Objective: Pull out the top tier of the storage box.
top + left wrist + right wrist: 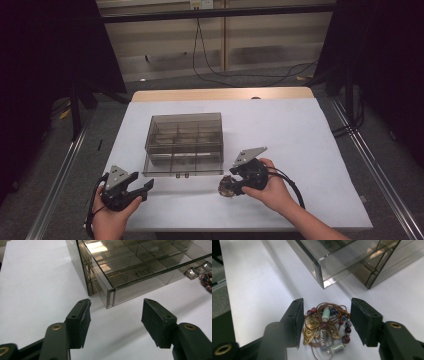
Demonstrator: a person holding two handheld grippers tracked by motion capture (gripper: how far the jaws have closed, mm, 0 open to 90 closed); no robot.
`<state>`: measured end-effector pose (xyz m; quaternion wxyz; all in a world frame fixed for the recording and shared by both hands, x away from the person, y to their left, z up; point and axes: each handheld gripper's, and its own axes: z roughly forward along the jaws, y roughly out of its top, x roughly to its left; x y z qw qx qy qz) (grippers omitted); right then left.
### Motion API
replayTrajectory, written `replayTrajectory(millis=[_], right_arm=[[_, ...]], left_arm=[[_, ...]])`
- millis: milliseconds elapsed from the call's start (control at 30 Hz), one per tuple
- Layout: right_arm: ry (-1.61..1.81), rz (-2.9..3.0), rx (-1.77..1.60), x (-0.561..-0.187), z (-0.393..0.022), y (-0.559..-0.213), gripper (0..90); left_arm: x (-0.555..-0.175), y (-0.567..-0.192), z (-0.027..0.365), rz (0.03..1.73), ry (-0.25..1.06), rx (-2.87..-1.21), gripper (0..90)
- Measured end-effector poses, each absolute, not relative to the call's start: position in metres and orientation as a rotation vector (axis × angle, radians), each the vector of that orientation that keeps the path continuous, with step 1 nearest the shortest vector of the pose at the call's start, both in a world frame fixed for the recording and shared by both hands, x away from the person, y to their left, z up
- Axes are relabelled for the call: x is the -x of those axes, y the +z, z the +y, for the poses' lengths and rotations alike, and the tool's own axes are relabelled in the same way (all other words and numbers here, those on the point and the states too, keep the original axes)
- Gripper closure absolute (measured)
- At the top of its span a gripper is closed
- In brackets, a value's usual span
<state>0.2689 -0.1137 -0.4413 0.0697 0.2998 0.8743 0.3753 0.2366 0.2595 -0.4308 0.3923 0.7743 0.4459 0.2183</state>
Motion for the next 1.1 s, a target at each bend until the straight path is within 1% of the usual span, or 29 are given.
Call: replayTrajectory(millis=[267, 400, 600, 733, 1100], right_arm=[[1.09, 2.658, -0.926, -0.272, -0.114, -0.444, 36.7], [1.028, 2.69, -0.913, -0.275, -0.114, -0.446, 31.9], [0.996, 2.711, -0.892, -0.275, -0.114, -0.448, 29.5], [0.989, 2.72, -0.894, -0.276, -0.114, -0.449, 28.7], [0.981, 2.734, -0.908, -0.276, -0.114, -0.449, 26.6]], left_arm=[[-0.236, -0.432, 0.262, 1.152, 0.543, -1.948, 32.1], [-0.237, -0.434, 0.263, 1.164, 0.538, -1.952, 26.8], [-0.238, -0.437, 0.261, 1.156, 0.536, -1.954, 23.5], [-0.239, -0.438, 0.262, 1.159, 0.512, -1.945, 22.7], [-0.242, -0.444, 0.26, 1.159, 0.441, -1.95, 17.0]])
